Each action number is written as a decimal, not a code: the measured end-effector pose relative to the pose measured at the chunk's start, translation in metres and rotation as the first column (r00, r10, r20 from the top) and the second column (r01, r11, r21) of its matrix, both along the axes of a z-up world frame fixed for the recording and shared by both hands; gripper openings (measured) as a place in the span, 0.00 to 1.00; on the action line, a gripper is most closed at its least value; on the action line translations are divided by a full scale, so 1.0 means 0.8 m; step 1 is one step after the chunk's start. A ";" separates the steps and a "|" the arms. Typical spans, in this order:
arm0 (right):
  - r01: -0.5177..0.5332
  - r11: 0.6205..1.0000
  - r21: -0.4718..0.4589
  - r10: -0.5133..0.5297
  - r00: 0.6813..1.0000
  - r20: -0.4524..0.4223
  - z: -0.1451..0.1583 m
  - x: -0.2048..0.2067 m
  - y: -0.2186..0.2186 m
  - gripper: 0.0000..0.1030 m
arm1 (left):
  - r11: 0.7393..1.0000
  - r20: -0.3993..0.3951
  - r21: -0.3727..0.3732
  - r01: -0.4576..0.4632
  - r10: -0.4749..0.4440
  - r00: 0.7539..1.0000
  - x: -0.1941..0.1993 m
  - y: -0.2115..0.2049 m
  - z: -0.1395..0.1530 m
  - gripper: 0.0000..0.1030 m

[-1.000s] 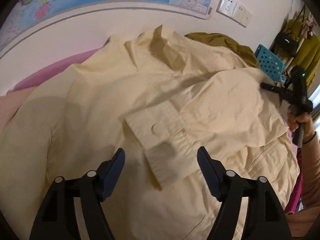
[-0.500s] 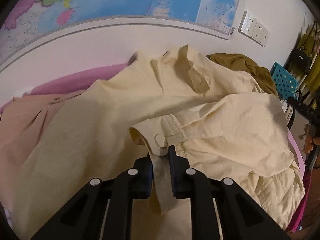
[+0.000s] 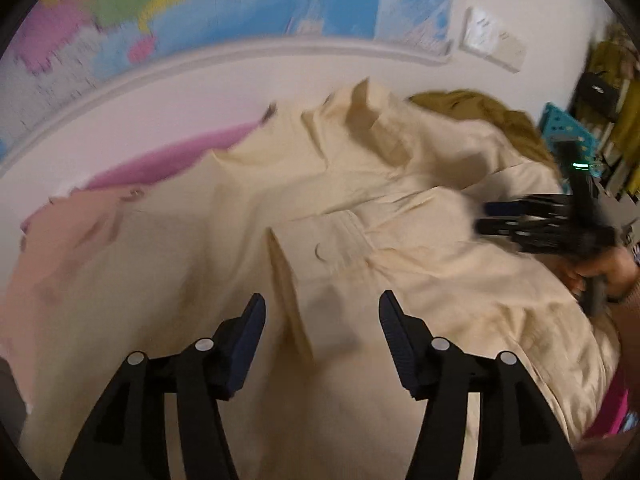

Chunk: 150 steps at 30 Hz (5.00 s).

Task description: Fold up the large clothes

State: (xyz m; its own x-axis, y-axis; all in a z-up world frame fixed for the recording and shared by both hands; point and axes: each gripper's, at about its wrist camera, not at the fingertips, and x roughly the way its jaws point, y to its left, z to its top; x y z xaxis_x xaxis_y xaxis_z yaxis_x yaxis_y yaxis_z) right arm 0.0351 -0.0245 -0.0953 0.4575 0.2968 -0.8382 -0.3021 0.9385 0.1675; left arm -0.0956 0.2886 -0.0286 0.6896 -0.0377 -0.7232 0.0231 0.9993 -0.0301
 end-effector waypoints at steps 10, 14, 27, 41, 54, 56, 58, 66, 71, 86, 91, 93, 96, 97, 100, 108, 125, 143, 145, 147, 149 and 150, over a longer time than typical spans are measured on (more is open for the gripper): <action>-0.043 0.989 0.139 0.031 0.996 0.087 0.059 -0.056 0.005 0.57 | 0.969 0.127 0.170 -0.178 0.158 0.979 -0.133 0.067 0.044 0.72; -0.174 0.963 0.207 0.153 0.982 0.115 0.078 -0.084 0.048 0.61 | 0.944 0.066 0.202 -0.260 0.252 0.966 -0.159 0.105 0.027 0.72; -0.582 0.711 0.395 0.567 0.807 0.167 0.084 -0.156 0.245 0.62 | 0.956 0.020 0.207 -0.210 0.210 0.977 -0.194 0.122 0.043 0.08; -0.661 0.497 0.561 0.679 0.699 0.222 0.070 -0.193 0.410 0.18 | 0.994 0.023 0.104 -0.032 0.029 0.999 -0.168 0.059 0.093 0.07; -0.572 0.726 0.381 0.438 0.812 0.386 0.235 -0.179 0.134 0.02 | 0.992 0.261 -0.105 0.068 -0.039 0.965 -0.181 0.060 0.165 0.47; -0.491 0.824 0.282 0.397 0.856 0.333 0.235 -0.174 0.087 0.02 | 0.996 0.232 -0.069 0.050 -0.033 0.972 -0.169 0.051 0.149 0.47; -0.411 0.894 0.178 0.359 0.896 0.261 0.216 -0.170 0.054 0.02 | 0.999 0.184 -0.029 0.032 -0.026 0.983 -0.153 0.042 0.123 0.47; -0.108 0.994 -0.008 0.107 0.994 -0.037 0.087 -0.115 -0.025 0.45 | 0.998 -0.066 0.039 0.053 -0.051 0.997 -0.098 0.014 -0.005 0.47; -0.226 0.958 0.175 0.200 0.968 0.152 0.136 -0.087 0.014 0.50 | 0.999 -0.104 -0.018 0.035 -0.037 0.994 -0.101 0.030 -0.035 0.47; -0.504 0.796 0.336 0.578 0.798 -0.171 0.028 0.033 0.280 0.25 | 0.993 -0.102 -0.118 -0.010 -0.002 0.995 -0.106 0.048 -0.052 0.52; -0.552 0.799 0.238 0.570 0.822 -0.008 0.083 0.033 0.264 0.01 | 0.992 -0.088 -0.129 0.005 -0.016 0.996 -0.108 0.053 -0.056 0.53; -0.544 0.815 0.198 0.540 0.838 0.081 0.118 0.044 0.256 0.01 | 0.990 -0.082 -0.143 0.010 -0.022 0.996 -0.108 0.056 -0.057 0.53; -0.559 0.826 0.077 0.545 0.825 0.148 0.138 0.059 0.272 0.01 | 0.984 -0.054 -0.178 0.015 -0.025 0.998 -0.106 0.061 -0.055 0.59; -0.558 0.828 0.066 0.548 0.828 0.122 0.129 0.068 0.281 0.02 | 0.983 -0.065 -0.181 0.006 -0.018 0.998 -0.103 0.063 -0.056 0.60; -0.492 0.870 -0.006 0.492 0.869 0.044 0.088 0.092 0.296 0.13 | 0.986 -0.104 -0.163 -0.020 0.003 0.995 -0.092 0.063 -0.061 0.61; -0.318 0.931 0.180 0.296 0.945 0.139 0.129 0.042 0.151 0.70 | 0.995 0.025 -0.098 0.020 -0.018 1.000 -0.092 0.053 0.000 0.60; -0.109 0.975 0.195 0.093 0.992 0.086 0.069 -0.169 -0.014 0.04 | 0.994 -0.037 -0.106 0.014 -0.018 0.999 0.026 0.042 -0.017 0.62; 0.056 0.980 0.193 -0.075 0.993 0.091 0.058 -0.102 -0.056 0.66 | 0.994 -0.052 0.054 -0.099 0.102 0.993 0.057 0.042 -0.032 0.62; 0.051 0.980 0.194 -0.064 0.996 0.061 0.050 -0.107 -0.053 0.71 | 0.993 -0.047 0.053 -0.101 0.104 0.994 0.053 0.042 -0.028 0.62; 0.061 0.985 0.162 -0.066 0.997 0.028 0.035 -0.103 -0.046 0.70 | 0.992 -0.043 0.071 -0.103 0.106 0.993 0.051 0.039 -0.027 0.63; 0.083 0.989 0.121 -0.087 0.996 0.029 0.026 -0.096 -0.042 0.40 | 0.990 -0.041 0.096 -0.101 0.105 0.994 0.051 0.034 -0.030 0.65; 0.079 0.991 0.106 -0.083 0.996 0.034 0.024 -0.092 -0.038 0.35 | 0.989 -0.045 0.104 -0.102 0.107 0.993 0.051 0.032 -0.032 0.65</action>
State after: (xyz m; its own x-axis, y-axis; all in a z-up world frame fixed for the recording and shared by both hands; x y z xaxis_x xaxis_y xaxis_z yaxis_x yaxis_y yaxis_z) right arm -0.0388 -0.0551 -0.0760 0.5145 0.3423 -0.7862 -0.2342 0.9381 0.2552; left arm -0.0545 0.3143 -0.0544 0.6485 0.1080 -0.7535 -0.0809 0.9941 0.0728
